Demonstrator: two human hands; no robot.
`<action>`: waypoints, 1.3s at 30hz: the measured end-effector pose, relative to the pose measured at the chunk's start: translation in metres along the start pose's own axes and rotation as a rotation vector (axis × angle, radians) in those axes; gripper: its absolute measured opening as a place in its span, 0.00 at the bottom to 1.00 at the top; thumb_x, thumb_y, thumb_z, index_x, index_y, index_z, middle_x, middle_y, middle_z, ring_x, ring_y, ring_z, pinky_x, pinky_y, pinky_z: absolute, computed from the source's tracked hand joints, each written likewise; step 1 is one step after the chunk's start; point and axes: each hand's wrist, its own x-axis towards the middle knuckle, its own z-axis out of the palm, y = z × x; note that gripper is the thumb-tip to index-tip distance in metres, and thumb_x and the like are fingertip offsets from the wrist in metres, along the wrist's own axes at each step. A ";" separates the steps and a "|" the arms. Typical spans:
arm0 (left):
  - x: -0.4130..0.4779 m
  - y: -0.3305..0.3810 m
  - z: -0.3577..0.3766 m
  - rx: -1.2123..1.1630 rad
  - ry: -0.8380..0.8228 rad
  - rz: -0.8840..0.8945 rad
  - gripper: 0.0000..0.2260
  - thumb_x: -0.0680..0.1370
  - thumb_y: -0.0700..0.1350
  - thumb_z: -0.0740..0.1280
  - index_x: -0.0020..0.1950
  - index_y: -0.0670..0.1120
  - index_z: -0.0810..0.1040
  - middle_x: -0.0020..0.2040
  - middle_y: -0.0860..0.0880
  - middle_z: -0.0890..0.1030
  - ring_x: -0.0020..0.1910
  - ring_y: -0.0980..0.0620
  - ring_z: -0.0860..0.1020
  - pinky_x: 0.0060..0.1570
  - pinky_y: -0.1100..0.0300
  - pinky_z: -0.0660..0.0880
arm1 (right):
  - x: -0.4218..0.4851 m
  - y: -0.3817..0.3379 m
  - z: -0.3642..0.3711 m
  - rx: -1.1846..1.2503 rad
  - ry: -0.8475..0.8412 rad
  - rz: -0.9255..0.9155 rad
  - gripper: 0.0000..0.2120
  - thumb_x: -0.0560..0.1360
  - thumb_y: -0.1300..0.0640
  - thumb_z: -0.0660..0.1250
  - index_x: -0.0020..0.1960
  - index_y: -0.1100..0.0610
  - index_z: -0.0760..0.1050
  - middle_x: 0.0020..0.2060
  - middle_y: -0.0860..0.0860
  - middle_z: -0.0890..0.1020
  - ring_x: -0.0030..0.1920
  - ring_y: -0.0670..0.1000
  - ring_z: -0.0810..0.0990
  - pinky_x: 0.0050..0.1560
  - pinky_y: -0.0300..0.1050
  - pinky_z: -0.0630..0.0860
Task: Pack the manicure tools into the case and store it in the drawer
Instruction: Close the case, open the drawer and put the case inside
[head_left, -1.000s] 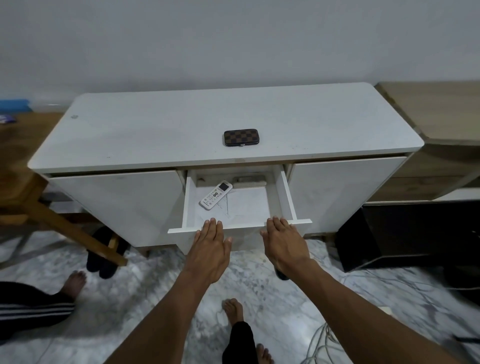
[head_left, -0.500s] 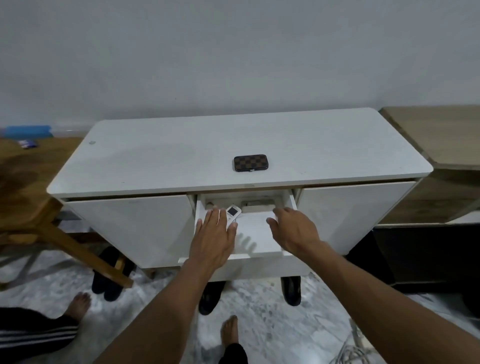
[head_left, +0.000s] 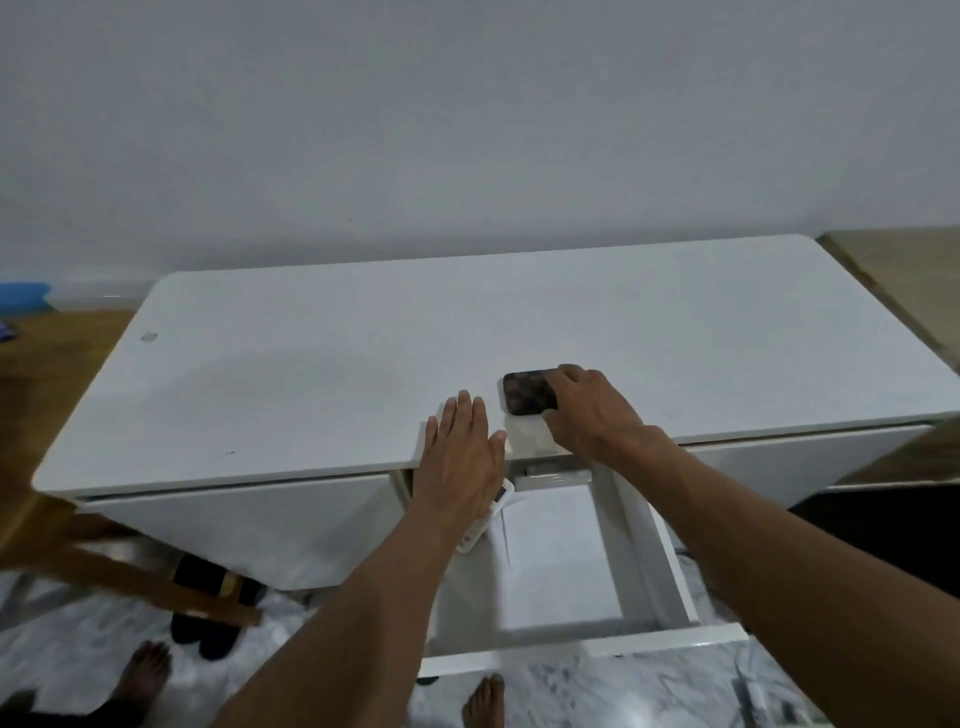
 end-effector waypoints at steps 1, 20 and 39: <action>0.005 -0.003 0.003 0.012 -0.010 0.015 0.25 0.83 0.52 0.44 0.78 0.42 0.49 0.79 0.43 0.48 0.78 0.47 0.46 0.74 0.48 0.44 | 0.007 0.000 0.001 -0.004 -0.018 0.000 0.21 0.74 0.56 0.62 0.66 0.58 0.69 0.65 0.56 0.73 0.64 0.60 0.71 0.61 0.58 0.74; 0.010 -0.005 0.027 0.069 0.090 -0.010 0.25 0.83 0.52 0.45 0.78 0.44 0.50 0.79 0.45 0.50 0.78 0.47 0.46 0.74 0.48 0.44 | -0.004 0.017 0.006 0.001 -0.120 0.059 0.27 0.67 0.47 0.69 0.63 0.57 0.70 0.58 0.56 0.72 0.59 0.59 0.71 0.58 0.57 0.75; 0.001 0.001 0.041 0.077 0.179 -0.070 0.26 0.83 0.54 0.45 0.78 0.44 0.53 0.79 0.44 0.54 0.77 0.46 0.51 0.74 0.46 0.48 | -0.076 0.036 0.095 -0.082 -0.294 -0.033 0.30 0.67 0.48 0.71 0.65 0.59 0.69 0.60 0.58 0.72 0.61 0.61 0.70 0.57 0.58 0.76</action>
